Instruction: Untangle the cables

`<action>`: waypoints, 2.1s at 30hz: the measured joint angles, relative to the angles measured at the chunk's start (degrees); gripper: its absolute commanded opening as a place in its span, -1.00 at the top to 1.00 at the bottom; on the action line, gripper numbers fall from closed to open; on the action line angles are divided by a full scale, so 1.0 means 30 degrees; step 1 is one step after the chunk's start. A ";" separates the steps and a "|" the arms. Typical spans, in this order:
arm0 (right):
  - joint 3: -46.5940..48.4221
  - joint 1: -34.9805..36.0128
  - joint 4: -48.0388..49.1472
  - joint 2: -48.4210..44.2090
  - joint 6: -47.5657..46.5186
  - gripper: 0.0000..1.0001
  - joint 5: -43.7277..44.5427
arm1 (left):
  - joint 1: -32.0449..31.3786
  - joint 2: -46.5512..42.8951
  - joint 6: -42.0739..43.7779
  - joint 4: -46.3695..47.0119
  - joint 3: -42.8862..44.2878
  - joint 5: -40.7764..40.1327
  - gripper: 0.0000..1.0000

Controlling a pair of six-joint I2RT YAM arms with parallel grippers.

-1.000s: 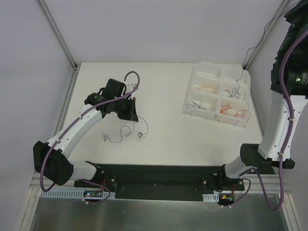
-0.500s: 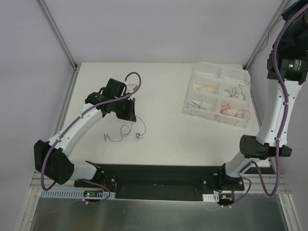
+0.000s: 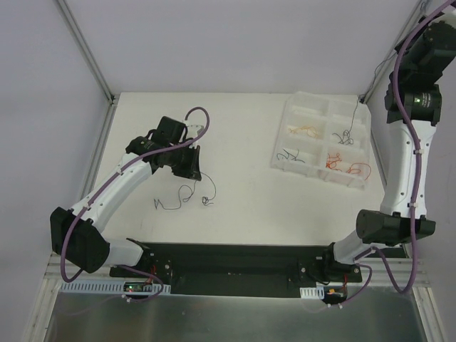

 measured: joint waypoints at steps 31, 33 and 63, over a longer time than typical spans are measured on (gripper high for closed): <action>-1.4732 -0.2907 -0.2004 -0.2601 0.1443 1.00 0.1486 | 0.0007 -0.0495 0.0874 -0.0605 -0.0007 -0.0969 1.00; -1.4404 -0.3024 -0.2171 -0.2339 0.0430 1.00 0.2091 | 0.0000 -0.0495 0.0889 -0.0605 -0.0007 -0.0969 1.00; -0.9945 -0.2674 -0.5311 0.7606 0.2681 0.15 -0.4481 | 0.0007 -0.0525 0.1362 -0.0838 0.0073 -0.1443 1.00</action>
